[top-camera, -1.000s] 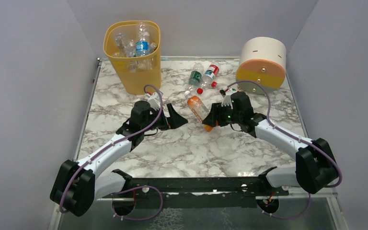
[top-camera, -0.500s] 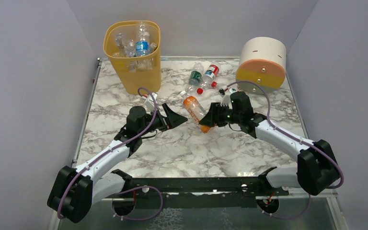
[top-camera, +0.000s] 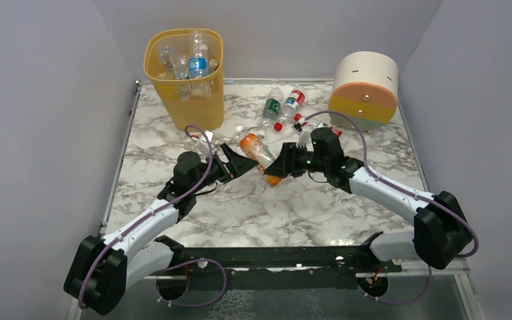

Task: Put the plastic bottles in the bin
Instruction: Pick up the plastic bottle at the center of the board.

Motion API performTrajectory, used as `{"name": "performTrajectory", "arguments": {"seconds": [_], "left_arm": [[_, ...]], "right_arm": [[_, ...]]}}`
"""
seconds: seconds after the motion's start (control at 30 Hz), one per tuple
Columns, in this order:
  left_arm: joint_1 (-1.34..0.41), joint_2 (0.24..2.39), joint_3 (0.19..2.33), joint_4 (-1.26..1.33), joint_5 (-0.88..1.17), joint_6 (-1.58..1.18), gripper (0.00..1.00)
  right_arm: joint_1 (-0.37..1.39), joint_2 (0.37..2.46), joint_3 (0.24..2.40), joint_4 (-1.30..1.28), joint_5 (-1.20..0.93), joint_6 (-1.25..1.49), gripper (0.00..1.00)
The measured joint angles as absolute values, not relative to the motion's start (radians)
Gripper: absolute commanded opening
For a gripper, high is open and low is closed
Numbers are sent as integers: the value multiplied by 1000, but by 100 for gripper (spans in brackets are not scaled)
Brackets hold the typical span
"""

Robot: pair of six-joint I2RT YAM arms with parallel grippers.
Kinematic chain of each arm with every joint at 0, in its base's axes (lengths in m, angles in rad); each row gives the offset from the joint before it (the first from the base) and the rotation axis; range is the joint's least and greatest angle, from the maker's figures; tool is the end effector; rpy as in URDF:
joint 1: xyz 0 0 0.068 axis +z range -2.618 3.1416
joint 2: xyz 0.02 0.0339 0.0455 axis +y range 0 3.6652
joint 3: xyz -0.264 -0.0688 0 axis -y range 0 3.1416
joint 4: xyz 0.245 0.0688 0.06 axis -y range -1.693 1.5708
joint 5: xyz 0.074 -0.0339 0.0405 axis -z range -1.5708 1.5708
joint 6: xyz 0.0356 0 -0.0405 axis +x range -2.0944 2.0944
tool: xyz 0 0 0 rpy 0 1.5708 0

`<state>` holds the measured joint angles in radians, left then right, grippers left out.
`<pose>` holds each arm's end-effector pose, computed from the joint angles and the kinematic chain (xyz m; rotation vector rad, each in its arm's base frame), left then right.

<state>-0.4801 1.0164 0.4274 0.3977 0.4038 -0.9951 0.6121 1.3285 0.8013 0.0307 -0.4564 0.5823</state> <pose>0.1912 -0.1153 0.2314 -0.1783 1.9703 -1.3777 0.2298 0.1805 0.2479 -0.3399 2.2136 1.1690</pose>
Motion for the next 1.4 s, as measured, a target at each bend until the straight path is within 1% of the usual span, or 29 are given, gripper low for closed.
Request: {"name": "performTrajectory", "arguments": {"seconds": [0.53, 0.63, 0.87, 0.97, 1.03, 1.17, 1.27, 1.4], "left_arm": [[-482, 894, 363, 417, 259, -1032, 99], [-482, 888, 363, 418, 245, -1032, 97], [-482, 888, 362, 416, 231, -1029, 85], [-482, 888, 362, 417, 227, -1028, 77], [-482, 888, 362, 416, 222, -1025, 69], [-482, 888, 362, 417, 218, -1022, 50], [-482, 888, 363, 423, 218, -1026, 47], [-482, 888, 363, 426, 219, -1029, 47]], "right_arm": [[735, 1349, 813, 62, -453, 631, 56], [749, 1352, 813, 63, -453, 636, 56], [770, 1370, 831, 71, -437, 640, 56], [777, 1372, 835, 77, -435, 641, 56], [780, 1372, 835, 79, -434, 641, 56], [781, 1372, 838, 80, -432, 646, 56], [783, 1375, 840, 80, -431, 647, 59], [785, 1380, 848, 77, -428, 647, 68]]}}
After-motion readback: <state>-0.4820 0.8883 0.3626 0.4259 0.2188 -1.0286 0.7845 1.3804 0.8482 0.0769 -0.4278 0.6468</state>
